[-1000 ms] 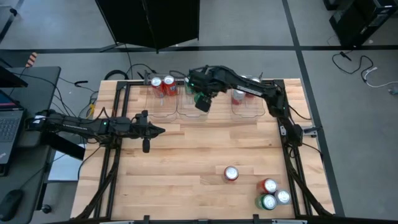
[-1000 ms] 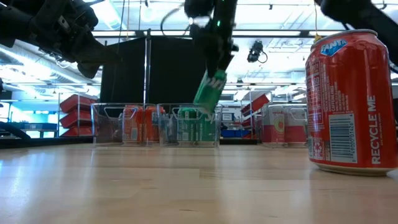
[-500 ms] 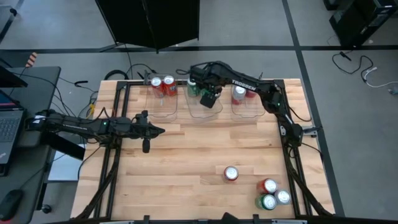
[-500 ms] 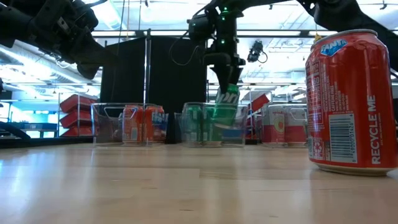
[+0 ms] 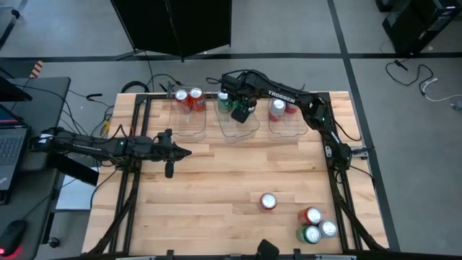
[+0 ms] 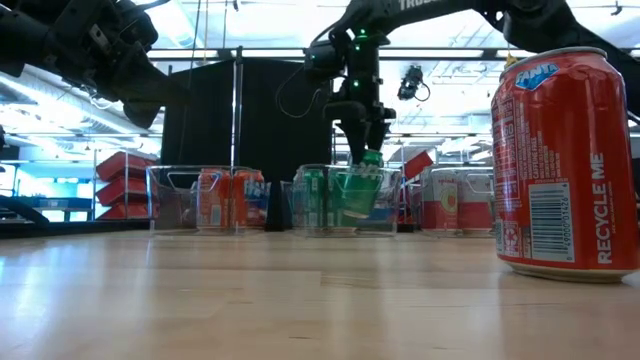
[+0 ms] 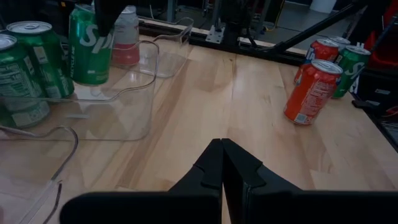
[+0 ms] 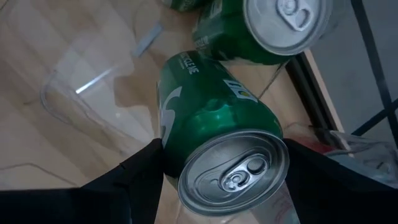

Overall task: Sort soda cans
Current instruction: Put the top green soda can into the middle transparent bin

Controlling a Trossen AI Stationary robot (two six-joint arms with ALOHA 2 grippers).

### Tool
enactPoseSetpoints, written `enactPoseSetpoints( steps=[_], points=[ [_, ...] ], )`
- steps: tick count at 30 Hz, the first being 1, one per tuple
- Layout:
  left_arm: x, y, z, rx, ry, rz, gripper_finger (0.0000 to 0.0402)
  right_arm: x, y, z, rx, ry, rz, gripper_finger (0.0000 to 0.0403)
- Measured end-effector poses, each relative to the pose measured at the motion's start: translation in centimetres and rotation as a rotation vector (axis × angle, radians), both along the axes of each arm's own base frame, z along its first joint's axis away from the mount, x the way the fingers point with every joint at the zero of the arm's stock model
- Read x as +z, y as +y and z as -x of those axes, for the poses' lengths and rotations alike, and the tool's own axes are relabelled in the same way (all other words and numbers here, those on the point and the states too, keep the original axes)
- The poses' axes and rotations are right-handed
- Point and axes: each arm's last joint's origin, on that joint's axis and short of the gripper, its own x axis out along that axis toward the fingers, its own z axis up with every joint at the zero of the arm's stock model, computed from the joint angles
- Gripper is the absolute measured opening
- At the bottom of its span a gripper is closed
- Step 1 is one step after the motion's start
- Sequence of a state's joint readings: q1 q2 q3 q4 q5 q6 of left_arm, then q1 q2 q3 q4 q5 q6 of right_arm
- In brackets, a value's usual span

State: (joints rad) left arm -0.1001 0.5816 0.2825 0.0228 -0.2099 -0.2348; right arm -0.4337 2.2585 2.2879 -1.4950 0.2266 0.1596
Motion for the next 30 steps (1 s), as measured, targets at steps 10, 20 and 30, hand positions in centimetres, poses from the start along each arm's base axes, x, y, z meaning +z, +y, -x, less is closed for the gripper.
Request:
enactPoseSetpoints(
  steps=[10,20,30],
  points=[
    [0.0,0.0,0.0,-0.014,0.001,0.003,0.0005,-2.4,-0.8,-0.4,-0.007,-0.025,-0.017,0.0269],
    [-0.1,0.0,0.0,-0.016,0.006,0.003,0.0005,-3.3,-1.3,-0.7,-0.019,-0.068,0.004,0.0318],
    [-0.2,0.0,0.0,-0.017,0.020,0.004,0.0005,-3.5,-1.4,-1.1,0.014,-0.092,0.022,0.0386]
  ],
)
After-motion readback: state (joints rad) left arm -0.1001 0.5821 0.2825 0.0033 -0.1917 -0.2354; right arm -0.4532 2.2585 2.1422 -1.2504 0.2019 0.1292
